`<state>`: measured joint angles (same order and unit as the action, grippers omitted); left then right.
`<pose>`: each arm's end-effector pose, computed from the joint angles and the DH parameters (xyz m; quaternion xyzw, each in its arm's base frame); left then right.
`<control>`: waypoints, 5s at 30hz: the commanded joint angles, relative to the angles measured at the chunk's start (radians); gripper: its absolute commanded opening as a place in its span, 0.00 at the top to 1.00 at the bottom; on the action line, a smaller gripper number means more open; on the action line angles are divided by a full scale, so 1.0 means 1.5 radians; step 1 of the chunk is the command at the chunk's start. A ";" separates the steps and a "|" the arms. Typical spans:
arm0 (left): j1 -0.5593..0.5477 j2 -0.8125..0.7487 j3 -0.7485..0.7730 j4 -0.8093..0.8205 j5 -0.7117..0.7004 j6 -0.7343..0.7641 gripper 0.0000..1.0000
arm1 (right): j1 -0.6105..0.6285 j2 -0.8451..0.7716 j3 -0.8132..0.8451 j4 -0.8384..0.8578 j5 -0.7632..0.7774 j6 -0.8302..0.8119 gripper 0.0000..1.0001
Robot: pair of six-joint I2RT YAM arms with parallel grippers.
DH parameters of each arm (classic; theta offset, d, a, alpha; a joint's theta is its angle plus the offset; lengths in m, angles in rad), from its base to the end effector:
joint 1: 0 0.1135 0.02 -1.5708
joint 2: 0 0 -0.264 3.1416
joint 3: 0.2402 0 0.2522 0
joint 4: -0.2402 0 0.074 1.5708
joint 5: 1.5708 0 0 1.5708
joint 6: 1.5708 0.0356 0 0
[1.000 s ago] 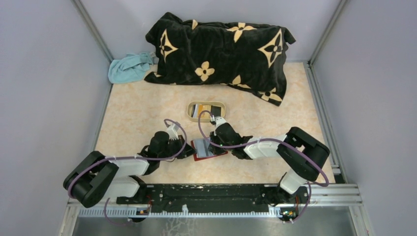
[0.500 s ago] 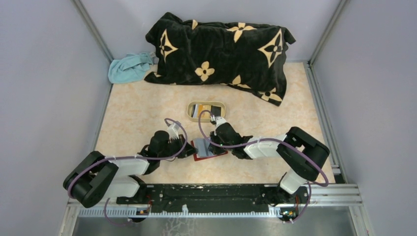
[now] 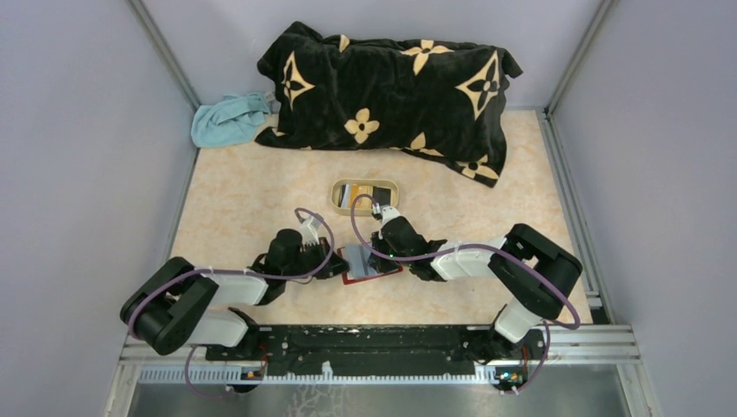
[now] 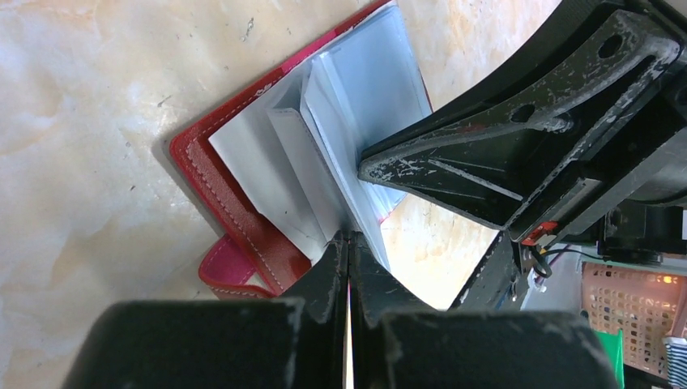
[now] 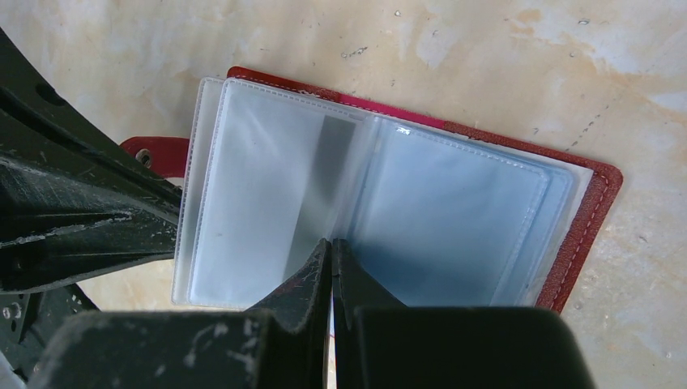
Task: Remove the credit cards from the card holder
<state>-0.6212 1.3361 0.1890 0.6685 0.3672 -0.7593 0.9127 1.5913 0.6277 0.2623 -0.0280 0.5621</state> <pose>0.1627 -0.1321 0.1222 0.0366 0.8447 -0.4454 0.2944 0.1816 0.2365 0.1398 -0.1640 0.8920 0.2926 0.3032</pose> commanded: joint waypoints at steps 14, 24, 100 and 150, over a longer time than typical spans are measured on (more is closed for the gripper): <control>-0.006 0.064 0.067 0.044 0.035 0.003 0.99 | -0.012 -0.083 -0.016 -0.015 -0.002 -0.003 1.00; -0.014 0.095 0.083 0.062 0.043 -0.001 0.99 | -0.012 -0.132 -0.003 -0.041 -0.003 -0.018 0.56; -0.038 0.152 0.143 0.071 0.053 -0.003 1.00 | -0.054 -0.161 0.039 -0.241 0.190 -0.064 1.00; -0.151 0.201 0.180 0.048 -0.127 -0.091 0.60 | -0.137 -0.188 -0.110 -0.127 0.058 0.011 1.00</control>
<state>-0.8429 1.6066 0.4686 0.7322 0.1970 -0.8906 0.7036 1.3243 0.4702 0.0681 0.0586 0.5777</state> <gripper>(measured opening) 0.404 0.005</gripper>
